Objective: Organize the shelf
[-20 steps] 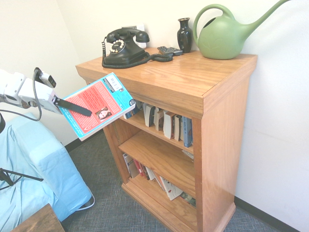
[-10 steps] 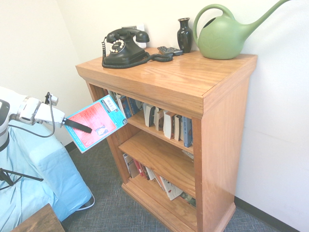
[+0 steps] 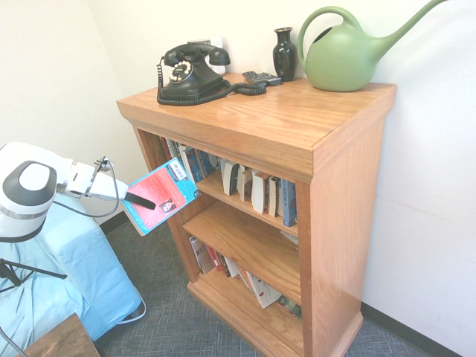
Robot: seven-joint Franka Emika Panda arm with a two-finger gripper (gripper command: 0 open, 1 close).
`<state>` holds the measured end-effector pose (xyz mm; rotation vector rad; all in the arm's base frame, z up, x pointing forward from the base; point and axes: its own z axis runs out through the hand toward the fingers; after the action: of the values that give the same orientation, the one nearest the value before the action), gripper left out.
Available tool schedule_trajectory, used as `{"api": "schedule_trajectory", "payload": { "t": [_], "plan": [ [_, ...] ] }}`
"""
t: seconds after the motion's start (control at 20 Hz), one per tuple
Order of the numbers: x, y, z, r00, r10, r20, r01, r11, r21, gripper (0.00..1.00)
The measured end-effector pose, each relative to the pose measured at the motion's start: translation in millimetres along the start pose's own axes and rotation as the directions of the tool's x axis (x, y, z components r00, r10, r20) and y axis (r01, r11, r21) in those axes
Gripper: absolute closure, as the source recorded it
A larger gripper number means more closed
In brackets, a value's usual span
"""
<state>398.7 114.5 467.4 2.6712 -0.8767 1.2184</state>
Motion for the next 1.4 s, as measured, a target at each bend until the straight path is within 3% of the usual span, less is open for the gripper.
{"api": "schedule_trajectory", "payload": {
  "t": [0.45,0.7,1.05,1.4],
  "plan": [
    [4,-38,38,0.999,0.017,0.052,-0.021,0.996,0.083,1.0],
    [1,-50,76,0.993,0.031,0.112,-0.041,0.996,0.081,1.0],
    [14,-74,92,0.982,0.049,0.183,-0.069,0.992,0.106,1.0],
    [30,-93,76,0.993,0.032,0.116,-0.047,0.99,0.13,1.0]
  ]
}}
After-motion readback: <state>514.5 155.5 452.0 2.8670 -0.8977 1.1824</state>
